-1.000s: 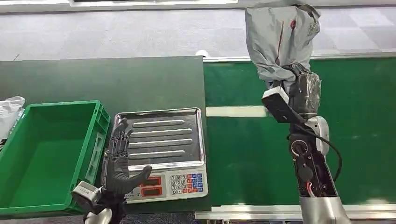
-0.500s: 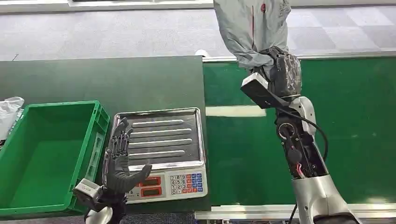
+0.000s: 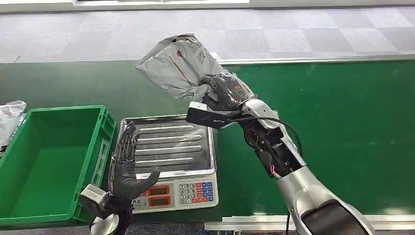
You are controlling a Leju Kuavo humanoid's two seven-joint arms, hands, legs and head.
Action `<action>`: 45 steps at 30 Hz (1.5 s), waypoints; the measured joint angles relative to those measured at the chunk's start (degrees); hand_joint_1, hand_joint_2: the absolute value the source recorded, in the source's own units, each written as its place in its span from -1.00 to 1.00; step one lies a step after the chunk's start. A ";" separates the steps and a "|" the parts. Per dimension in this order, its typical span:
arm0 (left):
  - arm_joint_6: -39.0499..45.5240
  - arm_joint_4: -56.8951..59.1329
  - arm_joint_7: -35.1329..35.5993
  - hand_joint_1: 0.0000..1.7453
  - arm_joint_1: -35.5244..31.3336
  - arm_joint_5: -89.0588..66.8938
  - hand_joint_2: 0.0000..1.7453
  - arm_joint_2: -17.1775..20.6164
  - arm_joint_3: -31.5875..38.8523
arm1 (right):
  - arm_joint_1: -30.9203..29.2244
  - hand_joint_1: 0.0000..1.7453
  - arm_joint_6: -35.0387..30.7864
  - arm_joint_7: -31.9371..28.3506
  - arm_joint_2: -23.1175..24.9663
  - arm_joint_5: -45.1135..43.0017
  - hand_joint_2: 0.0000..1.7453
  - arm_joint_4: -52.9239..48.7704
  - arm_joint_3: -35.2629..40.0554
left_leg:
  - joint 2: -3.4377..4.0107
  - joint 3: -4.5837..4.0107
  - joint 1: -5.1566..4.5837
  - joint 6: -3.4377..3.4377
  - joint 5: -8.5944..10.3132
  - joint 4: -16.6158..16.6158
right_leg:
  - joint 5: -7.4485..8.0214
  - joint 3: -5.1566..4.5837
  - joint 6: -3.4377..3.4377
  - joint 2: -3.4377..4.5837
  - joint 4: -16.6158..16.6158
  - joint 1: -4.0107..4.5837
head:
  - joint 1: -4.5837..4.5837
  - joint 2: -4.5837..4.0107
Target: Moved the parcel from conveyor to table for the left to box.
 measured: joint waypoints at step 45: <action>7.80 -9.24 0.00 -1.00 1.43 5.12 1.00 -2.75 4.33 | -0.78 1.00 -0.27 -2.78 7.28 -1.46 1.00 19.22 13.67 | 0.01 0.00 0.00 0.00 0.00 0.00 | 0.00 -0.04 0.00 0.01 0.00 0.00 | 0.02 0.00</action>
